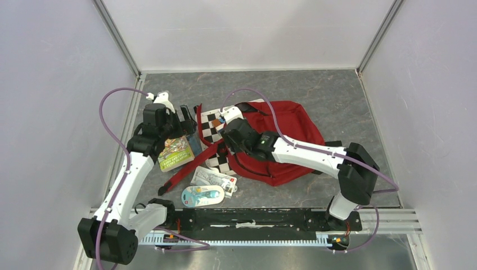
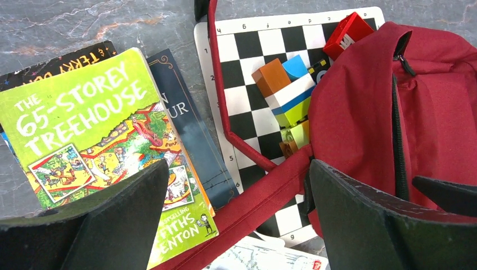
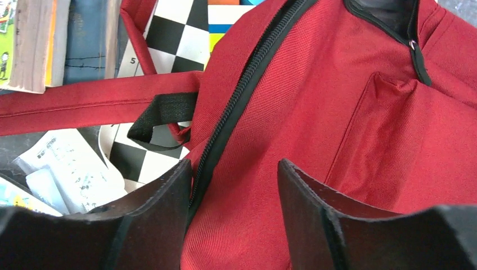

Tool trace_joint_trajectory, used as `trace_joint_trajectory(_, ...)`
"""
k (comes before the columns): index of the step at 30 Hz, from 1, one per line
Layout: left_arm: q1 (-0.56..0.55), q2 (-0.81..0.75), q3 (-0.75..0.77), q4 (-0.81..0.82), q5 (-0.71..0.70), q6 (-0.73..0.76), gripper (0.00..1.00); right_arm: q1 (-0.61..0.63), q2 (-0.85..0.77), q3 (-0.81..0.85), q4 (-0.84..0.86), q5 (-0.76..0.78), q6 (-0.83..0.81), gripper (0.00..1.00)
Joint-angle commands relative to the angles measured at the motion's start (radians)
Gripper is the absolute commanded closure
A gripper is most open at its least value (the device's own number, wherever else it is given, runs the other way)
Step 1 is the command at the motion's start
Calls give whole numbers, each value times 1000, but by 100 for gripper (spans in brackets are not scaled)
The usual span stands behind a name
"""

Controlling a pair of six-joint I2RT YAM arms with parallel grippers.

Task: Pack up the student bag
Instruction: Unzip the student bag at the center of the board.

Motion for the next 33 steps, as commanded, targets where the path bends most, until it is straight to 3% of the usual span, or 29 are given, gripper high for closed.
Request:
trace_joint_trajectory(1, 5, -17, -6, 28, -12, 41, 0, -17, -14, 39, 9, -13, -1, 40)
trace_joint_trajectory(21, 5, 4, -14, 32, 45, 38, 0, -53, -159, -138, 48, -50, 21, 45)
trace_joint_trajectory(25, 1, 1, -31, 75, 145, 42, 3, -55, -171, -157, 52, -50, 21, 56)
trace_joint_trajectory(32, -159, 54, -24, 158, 206, -51, 3, -55, -185, -177, 53, -40, 26, 98)
trace_joint_trajectory(33, -192, 59, -32, 196, 208, -83, 3, -55, -192, -183, 53, -36, 32, 100)
